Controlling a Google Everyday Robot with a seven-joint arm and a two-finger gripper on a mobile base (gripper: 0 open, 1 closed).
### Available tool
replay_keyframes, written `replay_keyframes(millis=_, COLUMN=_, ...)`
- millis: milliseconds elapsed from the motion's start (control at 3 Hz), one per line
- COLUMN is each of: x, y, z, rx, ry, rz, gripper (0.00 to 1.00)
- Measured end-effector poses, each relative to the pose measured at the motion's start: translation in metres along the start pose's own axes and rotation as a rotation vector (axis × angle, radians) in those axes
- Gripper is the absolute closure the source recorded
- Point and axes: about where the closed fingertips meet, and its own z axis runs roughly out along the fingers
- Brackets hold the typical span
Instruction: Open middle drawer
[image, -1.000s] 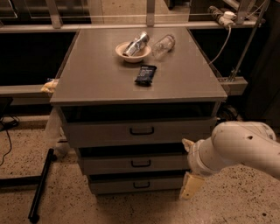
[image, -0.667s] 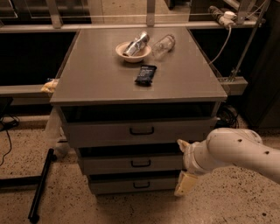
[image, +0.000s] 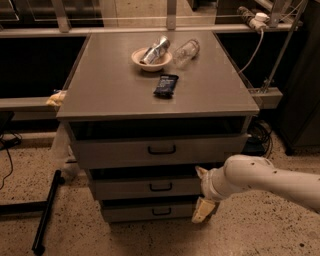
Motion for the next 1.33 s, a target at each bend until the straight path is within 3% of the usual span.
replay_keyframes(millis=333, x=0.0, y=0.0, z=0.0, rx=0.0, ry=0.0, rz=0.0, gripper=0.0)
replay_keyframes(millis=1333, x=0.035, y=-0.014, z=0.037, rx=0.038, ry=0.055, rz=-0.041, gripper=0.0)
